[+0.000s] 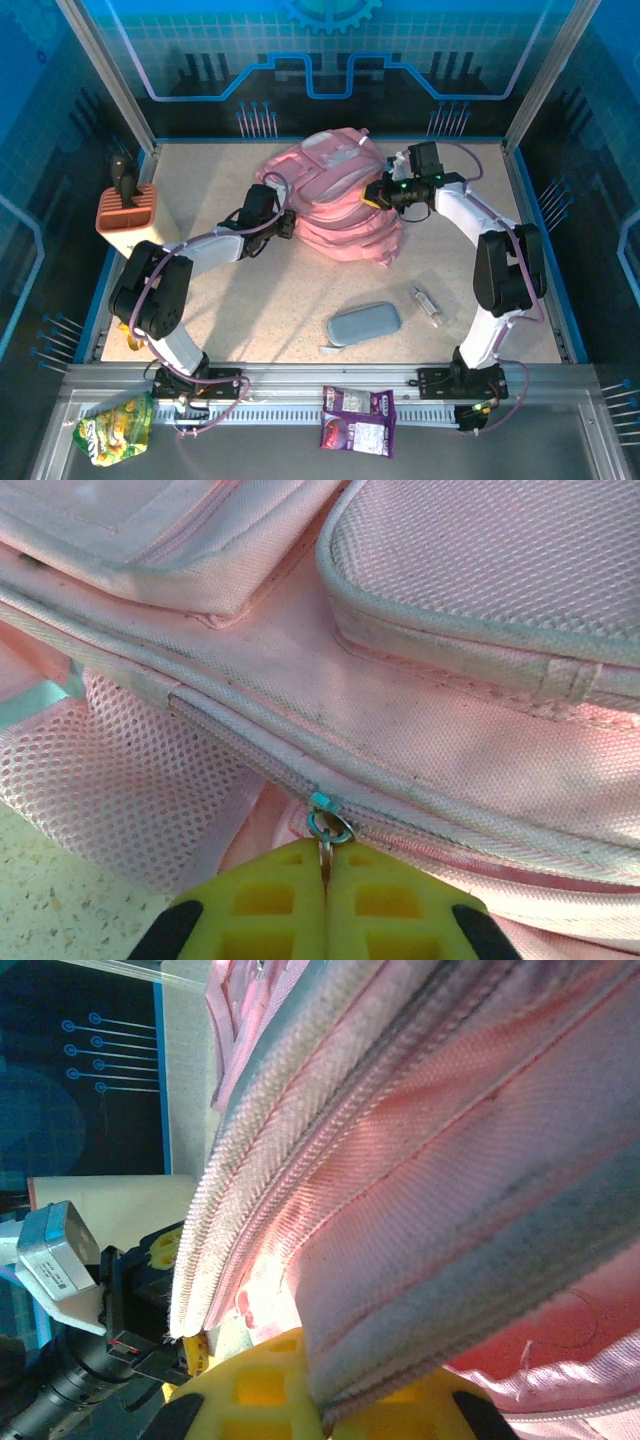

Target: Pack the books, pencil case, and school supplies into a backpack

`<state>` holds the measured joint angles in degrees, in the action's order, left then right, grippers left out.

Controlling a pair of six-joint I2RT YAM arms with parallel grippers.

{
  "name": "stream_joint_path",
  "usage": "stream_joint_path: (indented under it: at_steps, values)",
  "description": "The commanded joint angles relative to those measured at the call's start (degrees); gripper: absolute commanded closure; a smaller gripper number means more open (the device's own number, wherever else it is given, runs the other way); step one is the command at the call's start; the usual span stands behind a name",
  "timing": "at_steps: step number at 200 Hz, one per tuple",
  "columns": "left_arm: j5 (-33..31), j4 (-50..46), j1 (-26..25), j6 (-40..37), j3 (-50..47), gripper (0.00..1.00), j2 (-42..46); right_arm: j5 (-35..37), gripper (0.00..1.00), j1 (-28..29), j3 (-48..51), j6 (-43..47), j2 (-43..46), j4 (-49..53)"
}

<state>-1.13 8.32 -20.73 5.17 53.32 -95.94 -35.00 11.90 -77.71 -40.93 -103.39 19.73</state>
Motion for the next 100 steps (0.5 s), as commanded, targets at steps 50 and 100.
stream_joint_path:
  at_steps: [50,100]
  values:
    - [1.3,-13.2,-3.4,19.0,-4.4,0.48,11.2,11.3,0.31,3.1,11.6,7.9,15.3,8.5]
    - [3.5,-15.5,-13.5,36.9,-10.4,0.42,18.9,20.5,0.15,8.0,23.3,7.1,27.7,18.2]
